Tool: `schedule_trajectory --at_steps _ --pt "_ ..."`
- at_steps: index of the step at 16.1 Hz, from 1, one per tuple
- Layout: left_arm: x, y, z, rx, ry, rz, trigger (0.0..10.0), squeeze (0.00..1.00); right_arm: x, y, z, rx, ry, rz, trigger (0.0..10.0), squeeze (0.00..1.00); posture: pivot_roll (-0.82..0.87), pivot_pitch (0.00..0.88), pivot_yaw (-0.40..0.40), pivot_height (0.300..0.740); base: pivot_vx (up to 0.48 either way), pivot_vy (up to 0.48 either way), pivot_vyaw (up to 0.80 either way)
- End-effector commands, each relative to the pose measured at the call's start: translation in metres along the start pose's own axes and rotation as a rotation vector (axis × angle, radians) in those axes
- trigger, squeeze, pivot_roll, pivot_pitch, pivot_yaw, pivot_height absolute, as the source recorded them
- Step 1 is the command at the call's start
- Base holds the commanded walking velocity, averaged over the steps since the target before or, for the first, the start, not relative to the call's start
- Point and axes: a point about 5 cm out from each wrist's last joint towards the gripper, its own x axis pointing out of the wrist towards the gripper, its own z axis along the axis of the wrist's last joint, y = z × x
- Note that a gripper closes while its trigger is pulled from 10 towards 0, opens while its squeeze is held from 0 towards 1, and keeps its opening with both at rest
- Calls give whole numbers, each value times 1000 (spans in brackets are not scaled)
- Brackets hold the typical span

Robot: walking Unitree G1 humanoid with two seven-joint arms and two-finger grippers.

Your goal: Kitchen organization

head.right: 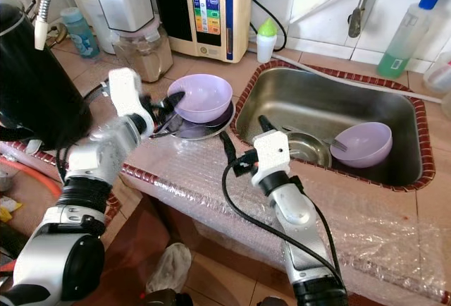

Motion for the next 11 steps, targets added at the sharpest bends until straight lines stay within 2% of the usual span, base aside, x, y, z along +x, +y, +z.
schedule_trajectory --at_steps 1,7,11 --pt "1 -3 4 23 12 -13 0 0 1 2 4 -6 -3 18 10000 0 -79 8 113 740 0 0 0" --pt "4 5 3 -38 46 13 0 0 4 6 6 -17 14 43 10000 0 -70 2 106 740 0 0 0" --pt "5 7 5 -35 46 7 0 0 5 12 6 -13 19 63 10000 0 -61 7 109 740 0 0 0"
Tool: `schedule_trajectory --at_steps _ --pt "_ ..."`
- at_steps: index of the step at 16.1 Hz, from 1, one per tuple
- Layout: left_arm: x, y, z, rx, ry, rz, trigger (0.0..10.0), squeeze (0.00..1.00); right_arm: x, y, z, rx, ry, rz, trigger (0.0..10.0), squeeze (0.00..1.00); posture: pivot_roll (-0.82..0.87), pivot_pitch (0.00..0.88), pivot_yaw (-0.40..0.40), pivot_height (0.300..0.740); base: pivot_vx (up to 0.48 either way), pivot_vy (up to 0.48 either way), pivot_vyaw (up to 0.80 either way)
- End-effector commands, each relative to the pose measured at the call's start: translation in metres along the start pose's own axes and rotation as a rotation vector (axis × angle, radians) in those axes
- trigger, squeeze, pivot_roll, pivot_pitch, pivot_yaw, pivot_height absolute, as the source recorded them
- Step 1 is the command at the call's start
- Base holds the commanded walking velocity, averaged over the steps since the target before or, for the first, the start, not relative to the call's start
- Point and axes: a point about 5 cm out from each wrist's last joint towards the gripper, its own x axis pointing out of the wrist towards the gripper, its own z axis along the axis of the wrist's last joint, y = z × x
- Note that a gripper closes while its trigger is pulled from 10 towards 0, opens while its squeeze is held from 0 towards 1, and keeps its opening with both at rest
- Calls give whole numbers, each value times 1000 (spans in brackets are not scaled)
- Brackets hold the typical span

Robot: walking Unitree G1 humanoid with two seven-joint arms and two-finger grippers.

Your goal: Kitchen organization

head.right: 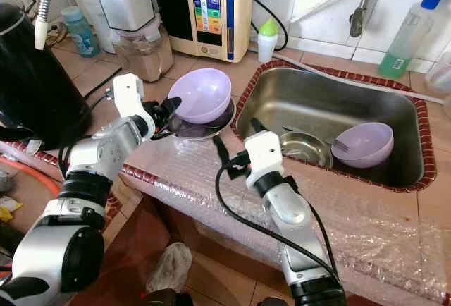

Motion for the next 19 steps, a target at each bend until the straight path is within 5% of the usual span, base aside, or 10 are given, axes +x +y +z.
schedule_trajectory --at_steps 1,19 --pt "0 2 3 0 5 1 0 0 2 3 6 12 -17 23 10000 0 -62 6 111 740 0 0 0" --pt "1 -3 6 -12 -49 -28 0 0 3 -1 5 10 -14 37 10000 0 -66 0 110 740 0 0 0"
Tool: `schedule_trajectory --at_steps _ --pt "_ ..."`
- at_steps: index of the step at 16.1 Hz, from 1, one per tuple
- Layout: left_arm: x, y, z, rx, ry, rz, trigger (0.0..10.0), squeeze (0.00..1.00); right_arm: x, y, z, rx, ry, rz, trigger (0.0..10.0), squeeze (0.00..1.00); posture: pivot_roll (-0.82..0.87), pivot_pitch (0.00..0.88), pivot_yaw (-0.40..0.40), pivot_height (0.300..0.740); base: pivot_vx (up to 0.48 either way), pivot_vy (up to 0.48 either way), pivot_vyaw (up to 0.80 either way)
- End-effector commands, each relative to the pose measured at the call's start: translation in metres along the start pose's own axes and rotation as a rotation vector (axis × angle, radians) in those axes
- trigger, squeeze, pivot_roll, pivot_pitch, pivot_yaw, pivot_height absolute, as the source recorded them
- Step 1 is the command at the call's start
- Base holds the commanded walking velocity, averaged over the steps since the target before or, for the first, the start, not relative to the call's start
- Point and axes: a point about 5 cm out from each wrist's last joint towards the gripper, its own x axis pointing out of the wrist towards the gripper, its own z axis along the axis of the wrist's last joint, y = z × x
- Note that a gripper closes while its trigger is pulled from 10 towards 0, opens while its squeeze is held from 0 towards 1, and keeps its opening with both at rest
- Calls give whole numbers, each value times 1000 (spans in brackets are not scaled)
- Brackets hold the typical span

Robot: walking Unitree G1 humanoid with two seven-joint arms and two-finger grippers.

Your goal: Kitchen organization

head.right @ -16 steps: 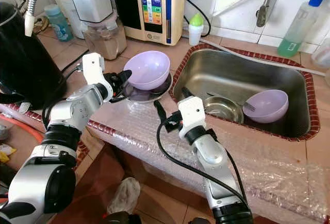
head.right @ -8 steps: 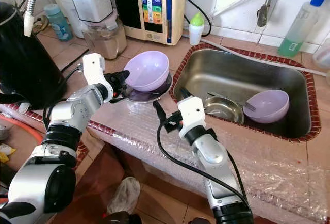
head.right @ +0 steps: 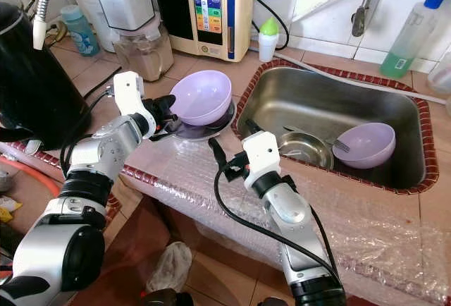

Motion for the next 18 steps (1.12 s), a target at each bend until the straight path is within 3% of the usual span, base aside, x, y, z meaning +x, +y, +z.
schedule_trajectory --at_steps 1,6,8,11,13,16,17,18 --pt "0 0 6 -5 -20 1 0 0 3 -2 4 -8 -12 -5 10000 0 -66 0 110 740 0 0 0" --pt "0 -3 6 -12 -34 -9 0 0 3 -2 3 -12 -10 -1 10000 0 -64 0 104 740 0 0 0" --pt "-2 -5 22 -19 -166 -12 0 0 4 -3 3 -14 -9 -4 10000 0 -63 0 103 740 0 0 0" --pt "-10 -11 37 58 -323 -31 0 0 5 -6 4 -10 -18 -34 10000 0 -59 0 103 740 0 0 0" --pt "-15 -14 38 90 -378 -36 0 0 7 -14 6 45 -28 -99 10000 0 -59 0 103 740 0 0 0" --pt "-13 -8 24 96 -281 0 0 0 8 -18 6 67 -24 -114 10000 0 -56 0 101 740 0 0 0" --pt "-8 -3 16 4 -192 13 10000 1000 7 -18 5 63 -21 -112 10000 0 -52 0 95 740 0 0 0" --pt "-7 -2 14 -12 -165 7 10000 1000 7 -18 5 63 -20 -112 10000 0 -52 0 95 740 0 0 0"
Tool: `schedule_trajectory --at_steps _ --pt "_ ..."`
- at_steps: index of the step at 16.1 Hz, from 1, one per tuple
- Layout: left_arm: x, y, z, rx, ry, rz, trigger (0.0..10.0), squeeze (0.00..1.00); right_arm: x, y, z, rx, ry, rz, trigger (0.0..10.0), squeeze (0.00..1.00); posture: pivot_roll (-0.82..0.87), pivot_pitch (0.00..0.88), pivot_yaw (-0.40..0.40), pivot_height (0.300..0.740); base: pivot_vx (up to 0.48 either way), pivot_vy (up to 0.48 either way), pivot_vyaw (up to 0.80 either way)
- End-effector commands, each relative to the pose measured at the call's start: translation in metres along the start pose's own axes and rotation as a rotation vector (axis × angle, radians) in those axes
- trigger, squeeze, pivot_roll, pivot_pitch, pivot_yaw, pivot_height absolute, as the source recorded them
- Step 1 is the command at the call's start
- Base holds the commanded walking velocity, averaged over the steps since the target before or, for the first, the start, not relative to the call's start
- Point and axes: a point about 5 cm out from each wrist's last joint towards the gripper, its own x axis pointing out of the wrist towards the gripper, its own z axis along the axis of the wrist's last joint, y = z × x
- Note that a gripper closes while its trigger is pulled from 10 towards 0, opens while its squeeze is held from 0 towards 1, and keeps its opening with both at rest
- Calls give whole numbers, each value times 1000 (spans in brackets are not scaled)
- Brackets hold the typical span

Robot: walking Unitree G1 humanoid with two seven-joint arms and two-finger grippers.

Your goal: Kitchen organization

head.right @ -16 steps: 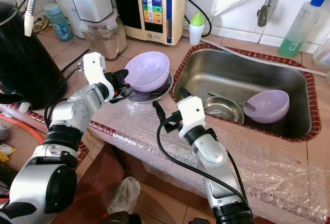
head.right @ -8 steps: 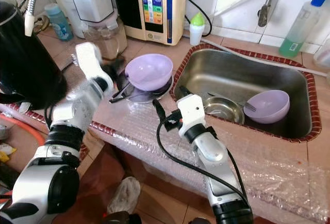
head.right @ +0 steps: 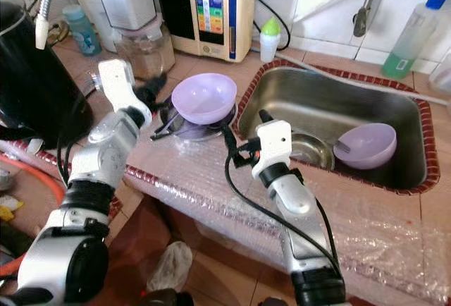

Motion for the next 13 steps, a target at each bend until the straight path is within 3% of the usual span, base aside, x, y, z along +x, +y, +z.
schedule_trajectory --at_steps 1,8,13 --pt "5 0 4 -51 48 9 10000 1000 0 1 -2 7 8 -1 10000 0 -49 8 95 740 0 0 0" --pt "19 -4 15 -119 173 5 10000 1000 -9 8 -6 4 28 4 10000 0 -68 34 118 740 0 0 0" --pt "20 -10 -1 -120 316 -23 10000 1000 -8 10 -5 -10 27 16 10000 0 -71 35 127 740 0 0 0"
